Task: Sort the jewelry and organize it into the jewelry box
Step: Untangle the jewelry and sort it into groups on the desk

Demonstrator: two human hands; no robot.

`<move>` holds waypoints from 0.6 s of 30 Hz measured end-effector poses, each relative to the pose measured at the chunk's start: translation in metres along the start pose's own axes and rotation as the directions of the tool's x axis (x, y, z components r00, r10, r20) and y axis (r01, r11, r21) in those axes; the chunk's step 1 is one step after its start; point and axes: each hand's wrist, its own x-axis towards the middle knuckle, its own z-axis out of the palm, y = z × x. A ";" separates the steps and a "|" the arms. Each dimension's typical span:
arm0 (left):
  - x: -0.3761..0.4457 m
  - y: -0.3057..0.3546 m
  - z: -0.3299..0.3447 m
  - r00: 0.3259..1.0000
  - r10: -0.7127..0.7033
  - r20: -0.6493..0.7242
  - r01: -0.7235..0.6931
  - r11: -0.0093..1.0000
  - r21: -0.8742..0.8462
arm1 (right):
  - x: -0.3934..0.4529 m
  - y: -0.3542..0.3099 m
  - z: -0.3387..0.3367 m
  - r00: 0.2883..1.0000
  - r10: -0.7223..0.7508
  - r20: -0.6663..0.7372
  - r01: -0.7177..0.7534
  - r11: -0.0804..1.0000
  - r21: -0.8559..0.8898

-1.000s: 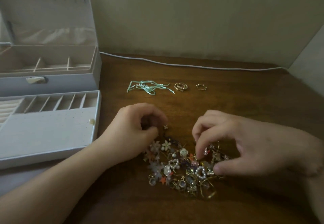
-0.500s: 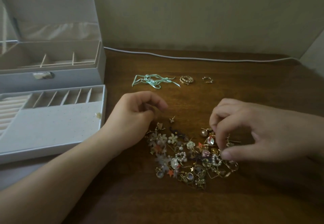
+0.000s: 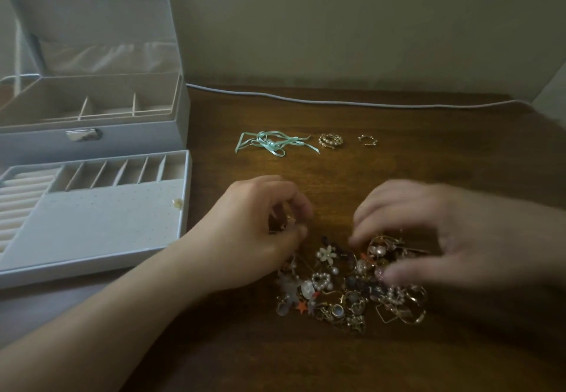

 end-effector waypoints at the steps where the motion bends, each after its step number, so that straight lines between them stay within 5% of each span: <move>1: -0.001 0.001 0.000 0.997 0.054 0.049 -0.055 0.998 0.022 | -0.006 0.005 -0.005 0.998 0.034 -0.046 -0.033 0.999 0.020; 4: -0.005 0.006 0.002 0.963 0.185 0.196 -0.212 0.970 0.123 | -0.017 0.018 -0.017 0.984 0.138 -0.113 -0.133 0.990 0.046; 10: -0.005 0.008 0.000 0.927 0.217 0.305 -0.274 0.949 0.158 | -0.010 0.028 -0.005 0.962 0.271 0.039 -0.273 0.961 0.054; 18: 0.001 -0.004 -0.003 0.982 0.116 0.150 -0.131 0.987 0.094 | -0.010 0.028 -0.007 0.960 0.276 0.037 -0.278 0.958 0.068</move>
